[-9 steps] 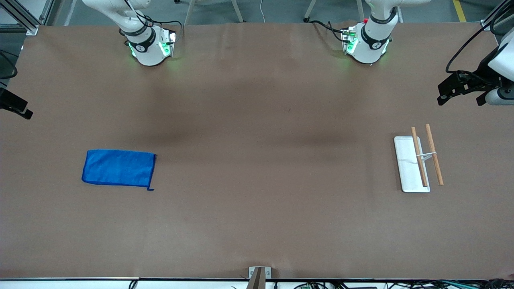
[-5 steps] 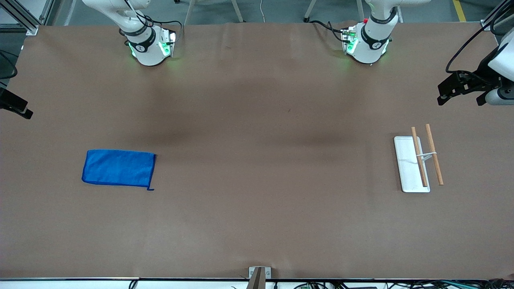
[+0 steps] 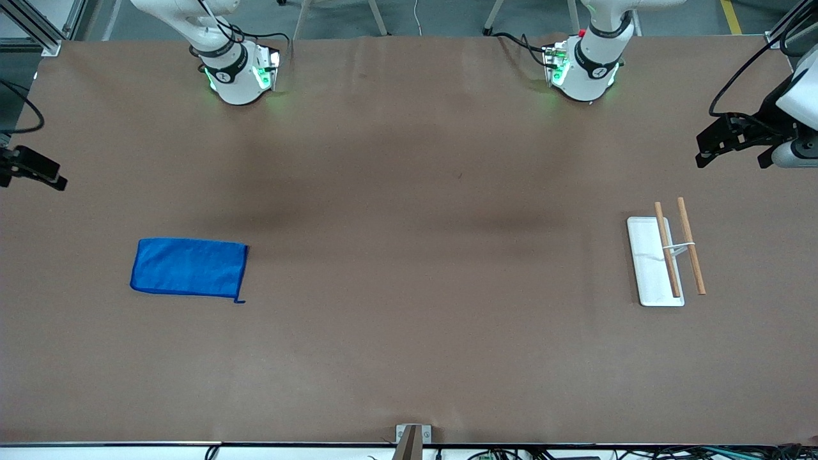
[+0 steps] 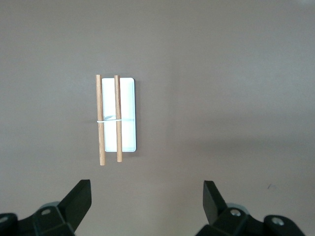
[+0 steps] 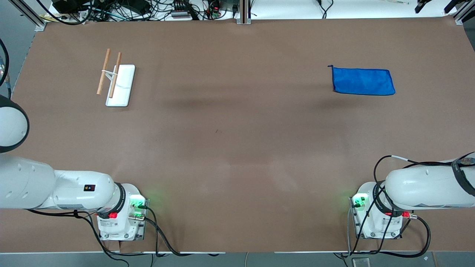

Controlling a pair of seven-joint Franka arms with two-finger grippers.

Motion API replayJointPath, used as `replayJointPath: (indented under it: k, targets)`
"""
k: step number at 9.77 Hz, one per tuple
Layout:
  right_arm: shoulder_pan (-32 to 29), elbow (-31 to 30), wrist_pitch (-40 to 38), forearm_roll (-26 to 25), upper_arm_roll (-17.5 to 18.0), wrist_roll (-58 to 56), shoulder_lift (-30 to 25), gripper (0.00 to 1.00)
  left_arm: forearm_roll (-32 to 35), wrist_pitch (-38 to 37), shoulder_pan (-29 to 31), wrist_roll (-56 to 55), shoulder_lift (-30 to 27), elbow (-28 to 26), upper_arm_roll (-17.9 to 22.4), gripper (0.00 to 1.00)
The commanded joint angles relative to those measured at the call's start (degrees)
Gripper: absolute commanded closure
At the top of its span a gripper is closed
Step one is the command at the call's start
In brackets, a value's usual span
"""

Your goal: Right arm passes towel to left arm to hang

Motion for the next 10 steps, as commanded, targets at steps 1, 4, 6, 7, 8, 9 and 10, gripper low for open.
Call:
replayJointPath:
  k: [1, 4, 6, 7, 8, 9, 10]
  targets:
    - [-0.5, -9.3, 9.9, -0.7, 0.6, -1.4, 0.8, 0.0, 0.4, -0.2, 0.1, -0.9, 0.2, -1.6, -0.2, 0.0]
    - [-1.3, -20.2, 27.1, -0.3, 0.6, -9.6, 9.7, 0.0, 0.4, -0.2, 0.1, -0.9, 0.2, -1.6, -0.2, 0.0]
    - [-1.8, -25.1, 42.6, -0.1, 0.6, -10.9, 17.5, 0.0, 0.4, -0.2, 0.1, -0.9, 0.2, -1.6, -0.2, 0.0]
    - [-1.8, -28.0, 50.8, 0.0, 0.6, -10.9, 21.0, 0.0, 0.4, -0.2, 0.0, -0.9, 0.2, -1.6, -0.2, 0.0]
    - [-1.8, -29.8, 57.7, 0.0, 0.6, -10.6, 23.5, 0.0, 0.4, -0.2, 0.0, -1.0, 0.3, -1.6, -0.2, 0.0]
    - [-1.8, -29.6, 60.1, 0.2, 0.7, -10.5, 26.2, 0.0, 0.4, -0.2, 0.0, -1.0, 0.3, -1.6, -0.2, 0.0]
    - [-1.8, -29.7, 62.7, 0.4, 0.7, -10.4, 27.6, 0.0, 0.4, -0.2, 0.0, -1.1, 0.3, -1.6, -0.2, 0.0]
